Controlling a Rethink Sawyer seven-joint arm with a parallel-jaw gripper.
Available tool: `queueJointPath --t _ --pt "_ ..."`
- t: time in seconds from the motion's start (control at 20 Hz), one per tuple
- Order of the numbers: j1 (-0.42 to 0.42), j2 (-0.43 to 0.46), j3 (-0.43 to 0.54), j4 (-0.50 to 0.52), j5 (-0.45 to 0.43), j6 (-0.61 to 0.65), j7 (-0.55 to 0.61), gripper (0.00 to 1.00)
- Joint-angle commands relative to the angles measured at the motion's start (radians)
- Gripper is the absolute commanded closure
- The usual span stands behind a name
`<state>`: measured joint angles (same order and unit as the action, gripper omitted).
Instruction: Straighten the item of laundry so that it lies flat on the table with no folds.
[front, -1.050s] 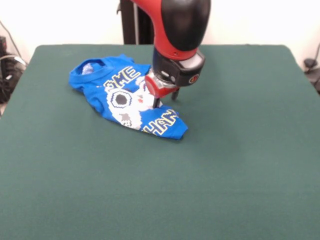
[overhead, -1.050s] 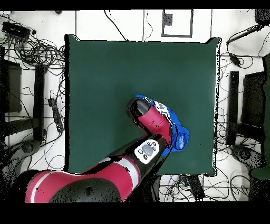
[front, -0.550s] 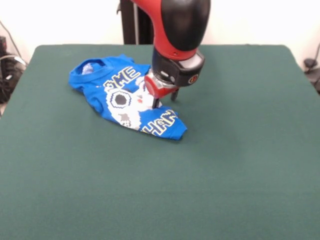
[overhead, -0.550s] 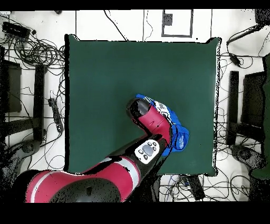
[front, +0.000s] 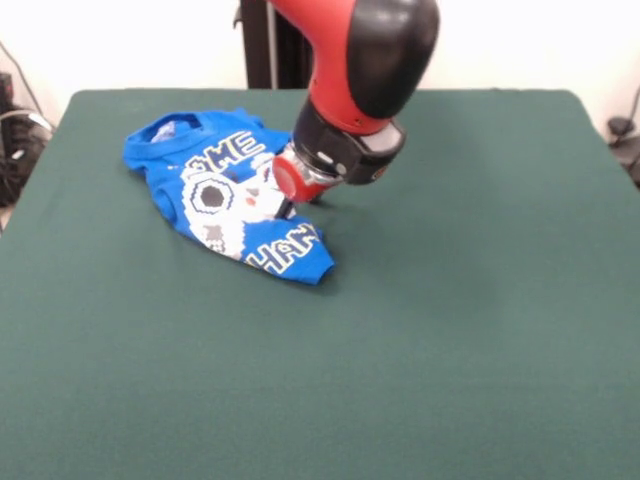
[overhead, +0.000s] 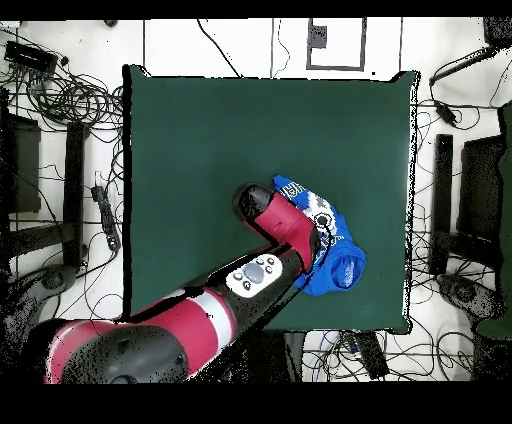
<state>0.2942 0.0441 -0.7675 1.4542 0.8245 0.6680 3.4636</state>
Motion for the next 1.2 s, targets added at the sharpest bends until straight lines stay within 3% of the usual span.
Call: queueJointPath --t 0.05,0.65,0.85,1.0,1.2 --pt "0.011 0.224 -0.06 -0.073 -0.026 -0.13 0.26 0.0" --pt "0.021 0.338 -0.134 -0.152 0.024 -0.151 0.291 0.0" --pt "-0.007 0.332 -0.111 -0.132 -0.005 -0.251 0.175 0.0" --pt "-0.05 0.279 -0.037 -0.088 -0.078 -0.382 0.006 0.0" --pt "-0.092 0.227 0.031 -0.049 -0.149 -0.48 -0.088 0.0"
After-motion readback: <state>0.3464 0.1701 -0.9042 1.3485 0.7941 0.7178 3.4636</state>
